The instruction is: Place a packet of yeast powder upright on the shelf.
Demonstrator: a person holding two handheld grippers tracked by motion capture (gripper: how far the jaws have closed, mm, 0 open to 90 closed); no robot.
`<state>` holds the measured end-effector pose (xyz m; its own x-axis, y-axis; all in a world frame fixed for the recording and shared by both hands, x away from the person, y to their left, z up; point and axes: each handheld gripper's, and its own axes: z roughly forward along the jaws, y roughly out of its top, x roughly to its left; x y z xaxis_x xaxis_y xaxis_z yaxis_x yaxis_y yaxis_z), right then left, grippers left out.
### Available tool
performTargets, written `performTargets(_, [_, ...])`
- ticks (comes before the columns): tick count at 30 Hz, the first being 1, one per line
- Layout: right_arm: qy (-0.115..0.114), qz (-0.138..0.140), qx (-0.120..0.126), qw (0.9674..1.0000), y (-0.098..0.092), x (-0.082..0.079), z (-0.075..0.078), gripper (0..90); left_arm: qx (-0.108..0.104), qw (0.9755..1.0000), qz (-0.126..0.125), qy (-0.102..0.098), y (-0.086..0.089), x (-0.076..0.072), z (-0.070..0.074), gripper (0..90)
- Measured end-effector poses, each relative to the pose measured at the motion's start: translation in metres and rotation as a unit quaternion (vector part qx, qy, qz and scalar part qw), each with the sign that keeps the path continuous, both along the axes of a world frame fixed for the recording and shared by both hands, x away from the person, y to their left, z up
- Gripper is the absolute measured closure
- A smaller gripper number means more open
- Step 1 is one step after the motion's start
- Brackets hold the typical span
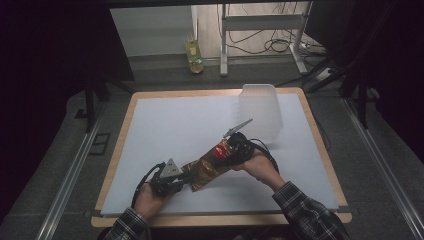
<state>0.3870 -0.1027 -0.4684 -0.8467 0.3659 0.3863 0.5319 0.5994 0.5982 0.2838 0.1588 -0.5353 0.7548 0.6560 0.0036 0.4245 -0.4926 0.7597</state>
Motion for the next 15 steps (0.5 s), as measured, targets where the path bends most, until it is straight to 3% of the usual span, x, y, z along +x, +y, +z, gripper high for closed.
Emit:
performTargets(4, [-0.015, 0.004, 0.001, 0.9999, -0.002, 0.0, 0.007, 69.1, -0.004, 0.9999, 0.004, -0.009, 0.002, -0.001, 0.003, 71.5])
performTargets(8, [-0.047, 0.009, -0.009, 0.9988, -0.005, 0.0, 0.018, 69.3, -0.007, 0.9998, 0.011, -0.017, 0.003, -0.001, 0.003, 61.4])
performTargets(15, [-0.069, 0.012, -0.016, 0.9974, -0.009, 0.001, 0.029, 69.5, -0.017, 0.9995, 0.018, -0.02, 0.004, 0.0, 0.003, 45.0])
